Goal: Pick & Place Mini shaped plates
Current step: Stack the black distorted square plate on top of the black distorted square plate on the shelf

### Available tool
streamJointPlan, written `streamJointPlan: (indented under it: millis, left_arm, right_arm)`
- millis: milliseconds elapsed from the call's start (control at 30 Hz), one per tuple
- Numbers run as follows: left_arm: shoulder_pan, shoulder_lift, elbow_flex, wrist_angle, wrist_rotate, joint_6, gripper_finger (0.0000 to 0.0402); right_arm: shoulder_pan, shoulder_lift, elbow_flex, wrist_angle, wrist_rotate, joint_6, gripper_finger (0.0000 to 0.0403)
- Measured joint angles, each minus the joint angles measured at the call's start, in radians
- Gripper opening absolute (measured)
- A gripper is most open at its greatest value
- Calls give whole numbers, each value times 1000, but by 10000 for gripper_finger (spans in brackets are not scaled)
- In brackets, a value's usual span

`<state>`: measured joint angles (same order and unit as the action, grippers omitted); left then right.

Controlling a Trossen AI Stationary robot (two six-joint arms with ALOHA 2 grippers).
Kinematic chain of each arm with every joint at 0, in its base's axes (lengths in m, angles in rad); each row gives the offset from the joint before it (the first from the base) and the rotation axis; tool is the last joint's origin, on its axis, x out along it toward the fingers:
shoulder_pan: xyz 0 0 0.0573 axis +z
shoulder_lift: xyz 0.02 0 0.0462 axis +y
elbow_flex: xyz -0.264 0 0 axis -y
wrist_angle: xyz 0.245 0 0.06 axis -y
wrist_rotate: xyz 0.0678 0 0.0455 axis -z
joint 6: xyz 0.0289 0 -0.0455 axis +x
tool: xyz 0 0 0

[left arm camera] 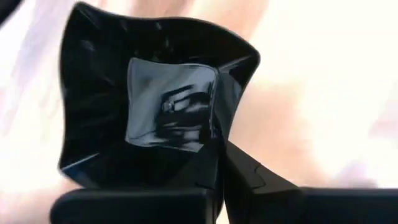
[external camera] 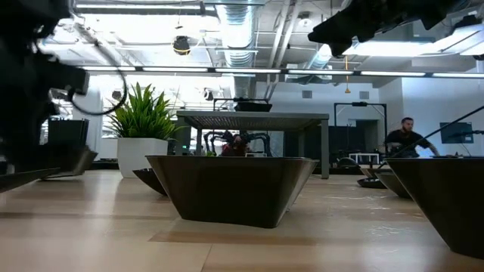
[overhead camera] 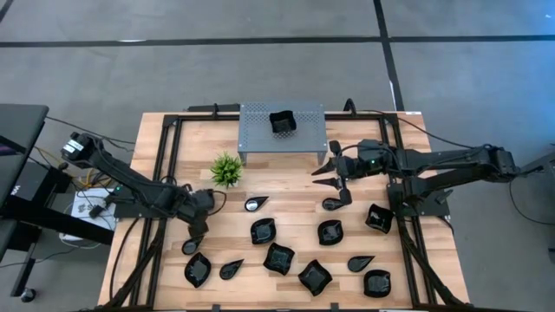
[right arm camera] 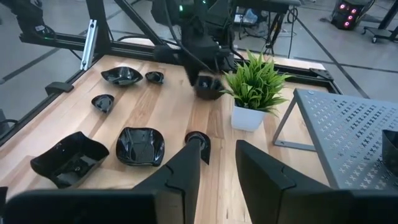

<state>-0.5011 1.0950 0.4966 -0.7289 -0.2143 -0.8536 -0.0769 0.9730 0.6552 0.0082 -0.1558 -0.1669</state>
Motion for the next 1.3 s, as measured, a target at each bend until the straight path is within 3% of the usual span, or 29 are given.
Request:
streamJointPlan:
  millis: [100, 233, 500, 633, 733, 867, 1100, 1300]
  left_arm:
    - [-1, 0, 75, 57, 45, 1, 6]
    - [-1, 0, 202, 126, 30, 95, 5]
    - [57, 0, 369, 407, -3, 624, 6]
    - [161, 0, 413, 427, 1, 896, 6]
    - [268, 0, 417, 585, -2, 1044, 9]
    - [446, 24, 419, 736, 40, 1110, 8]
    - [725, 226, 417, 998, 300, 1120, 9]
    - [872, 417, 479, 1058, 320, 1156, 9]
  right_arm:
    - [0, 0, 0, 0, 0, 0, 98]
    - [0, 0, 0, 0, 0, 0, 98]
    - [0, 0, 0, 0, 0, 0, 98]
    - [0, 0, 0, 0, 0, 1, 98]
    - [0, 0, 0, 0, 0, 1, 98]
    - [0, 0, 0, 1, 0, 0, 98]
    - [0, 0, 0, 1, 0, 0, 98]
    - [-2, 0, 0, 0, 0, 0, 98]
